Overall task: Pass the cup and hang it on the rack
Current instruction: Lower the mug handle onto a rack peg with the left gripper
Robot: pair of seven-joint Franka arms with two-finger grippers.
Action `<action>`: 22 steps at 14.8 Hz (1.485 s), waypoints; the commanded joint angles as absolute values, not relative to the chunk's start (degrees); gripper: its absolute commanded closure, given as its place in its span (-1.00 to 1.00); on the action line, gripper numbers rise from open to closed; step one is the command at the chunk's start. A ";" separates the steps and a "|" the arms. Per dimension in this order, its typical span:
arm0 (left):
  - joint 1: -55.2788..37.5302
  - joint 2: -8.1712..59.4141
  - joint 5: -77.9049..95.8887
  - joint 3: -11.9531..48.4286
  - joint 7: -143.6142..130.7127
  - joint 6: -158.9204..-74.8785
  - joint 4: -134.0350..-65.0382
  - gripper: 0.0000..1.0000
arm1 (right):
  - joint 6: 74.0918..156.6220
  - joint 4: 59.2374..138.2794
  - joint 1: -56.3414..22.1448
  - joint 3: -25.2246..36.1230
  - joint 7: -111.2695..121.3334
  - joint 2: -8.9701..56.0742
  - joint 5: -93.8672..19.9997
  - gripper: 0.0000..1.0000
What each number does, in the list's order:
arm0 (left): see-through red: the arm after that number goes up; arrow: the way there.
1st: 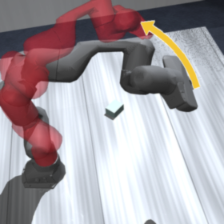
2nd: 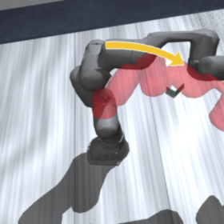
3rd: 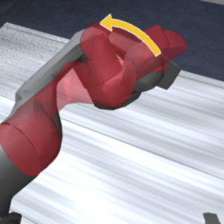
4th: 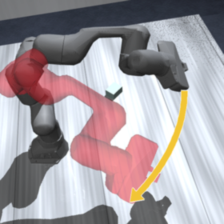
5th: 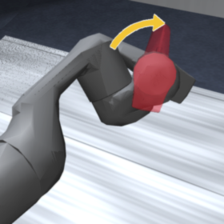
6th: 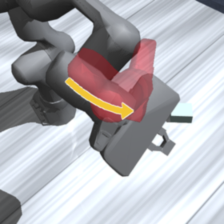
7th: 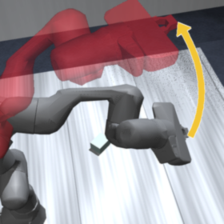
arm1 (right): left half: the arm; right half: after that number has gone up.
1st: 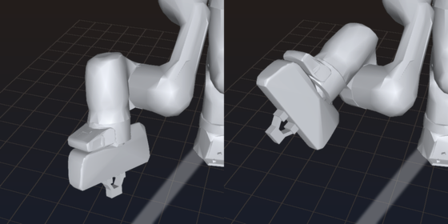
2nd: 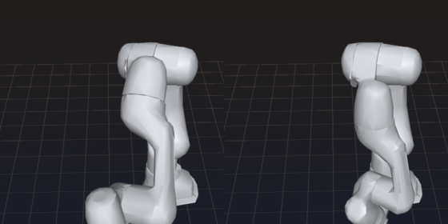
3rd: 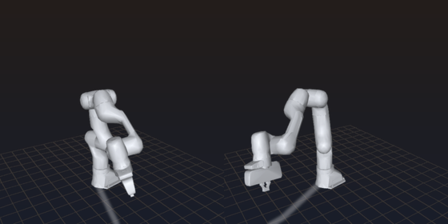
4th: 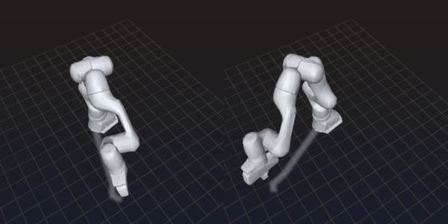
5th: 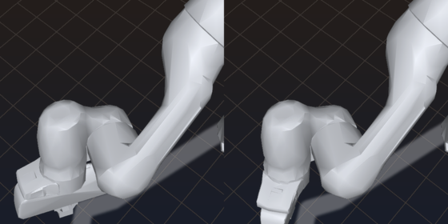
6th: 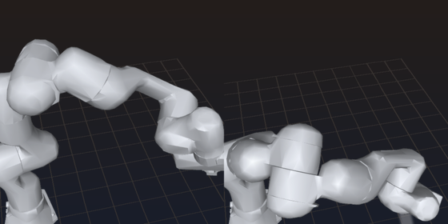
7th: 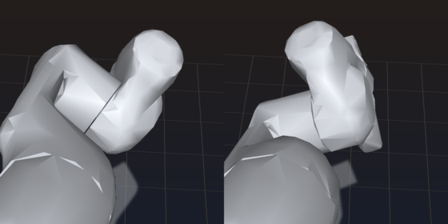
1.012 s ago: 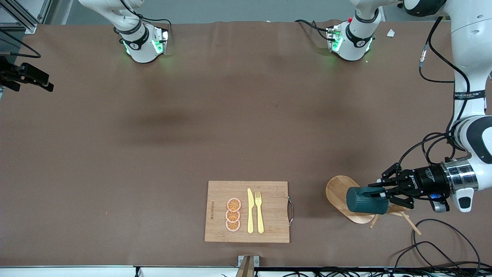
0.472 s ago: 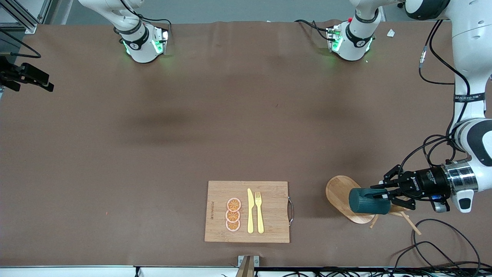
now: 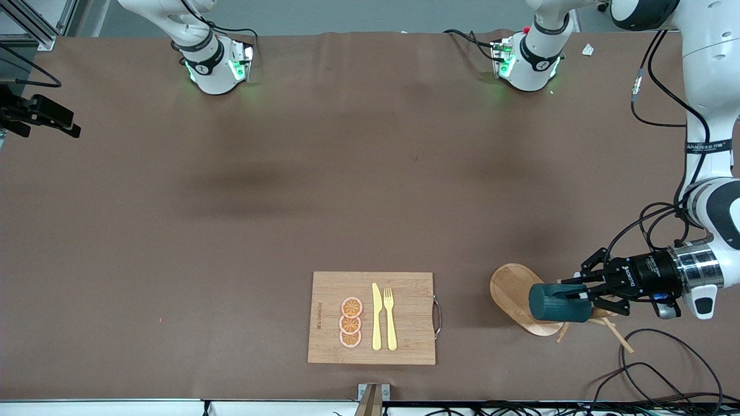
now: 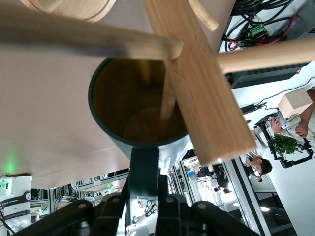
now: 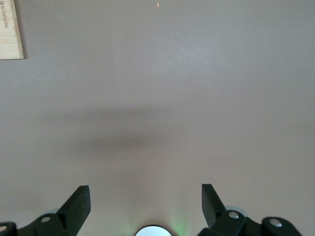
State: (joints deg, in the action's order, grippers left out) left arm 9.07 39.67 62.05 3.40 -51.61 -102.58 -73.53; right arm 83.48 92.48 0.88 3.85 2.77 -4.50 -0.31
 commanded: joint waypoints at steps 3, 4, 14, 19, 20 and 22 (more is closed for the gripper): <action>9.58 40.52 63.46 3.87 -50.89 -101.87 -73.04 0.99 | 83.58 94.22 1.41 3.25 3.16 -6.24 0.18 -1.00; 9.58 40.95 63.46 3.87 -50.89 -101.87 -72.95 0.98 | 83.58 94.22 1.41 3.25 3.16 -6.24 0.18 -1.00; 10.81 41.75 65.13 3.96 -50.10 -101.78 -73.04 0.90 | 83.41 94.22 1.49 3.25 3.16 -6.24 0.18 -1.00; 11.07 42.10 66.00 4.04 -50.10 -101.78 -73.04 0.12 | 83.32 94.22 1.49 3.25 3.16 -6.24 0.09 -1.00; 11.07 42.10 66.01 3.96 -50.10 -101.78 -72.95 -0.36 | 83.32 94.22 1.41 3.25 3.16 -6.24 0.09 -1.00; 11.07 42.01 65.92 4.04 -50.10 -101.78 -72.95 -1.00 | 83.32 94.22 1.49 3.25 3.16 -6.24 0.09 -1.00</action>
